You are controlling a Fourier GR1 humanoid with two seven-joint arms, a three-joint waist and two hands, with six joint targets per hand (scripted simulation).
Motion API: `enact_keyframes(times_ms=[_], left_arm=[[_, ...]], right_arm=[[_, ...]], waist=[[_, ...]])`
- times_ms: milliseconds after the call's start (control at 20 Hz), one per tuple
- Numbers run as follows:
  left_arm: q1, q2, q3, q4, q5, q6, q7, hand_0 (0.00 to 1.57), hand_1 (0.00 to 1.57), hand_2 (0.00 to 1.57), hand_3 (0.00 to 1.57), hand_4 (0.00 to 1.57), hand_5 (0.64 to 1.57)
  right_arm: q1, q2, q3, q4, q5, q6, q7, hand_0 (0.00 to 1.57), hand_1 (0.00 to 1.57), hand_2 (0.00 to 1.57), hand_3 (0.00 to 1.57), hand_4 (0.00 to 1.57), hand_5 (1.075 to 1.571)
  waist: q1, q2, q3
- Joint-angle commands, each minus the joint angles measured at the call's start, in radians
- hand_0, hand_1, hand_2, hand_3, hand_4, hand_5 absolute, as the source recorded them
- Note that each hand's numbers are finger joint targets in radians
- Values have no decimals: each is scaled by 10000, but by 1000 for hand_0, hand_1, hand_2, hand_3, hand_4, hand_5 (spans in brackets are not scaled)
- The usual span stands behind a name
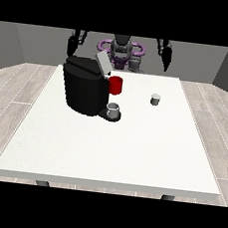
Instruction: Insert the coffee pod into the coffee machine and close the lid
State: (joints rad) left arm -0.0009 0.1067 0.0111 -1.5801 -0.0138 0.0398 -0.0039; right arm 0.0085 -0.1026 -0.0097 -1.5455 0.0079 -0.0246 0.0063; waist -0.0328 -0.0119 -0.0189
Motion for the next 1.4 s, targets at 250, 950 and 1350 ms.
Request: enact_keyframes(times_ms=[250, 950, 1350], left_arm=[[20, 2161, -141, 183, -552, -2211, -1394, 0, 0, 0, 0, 0, 1571], [-3154, 4220, 500, 3212, -2246, -2987, -1256, 0, 0, 0, 0, 0, 1571], [-3845, 4493, 345, 5566, -3500, -2736, -1792, 0, 0, 0, 0, 0, 1571]], right_arm=[[94, -102, -223, 347, -426, 543, -528, 0, 0, 0, 0, 0, 1571], [-1578, 886, 799, 155, 1888, -1650, -713, 0, 0, 0, 0, 0, 1571], [-1771, 909, 1109, -264, 2118, -1556, 304, 0, 0, 0, 0, 0, 1571]], waist=[[168, 76, 194], [-1042, 2148, 188], [-1478, 2639, 184]])
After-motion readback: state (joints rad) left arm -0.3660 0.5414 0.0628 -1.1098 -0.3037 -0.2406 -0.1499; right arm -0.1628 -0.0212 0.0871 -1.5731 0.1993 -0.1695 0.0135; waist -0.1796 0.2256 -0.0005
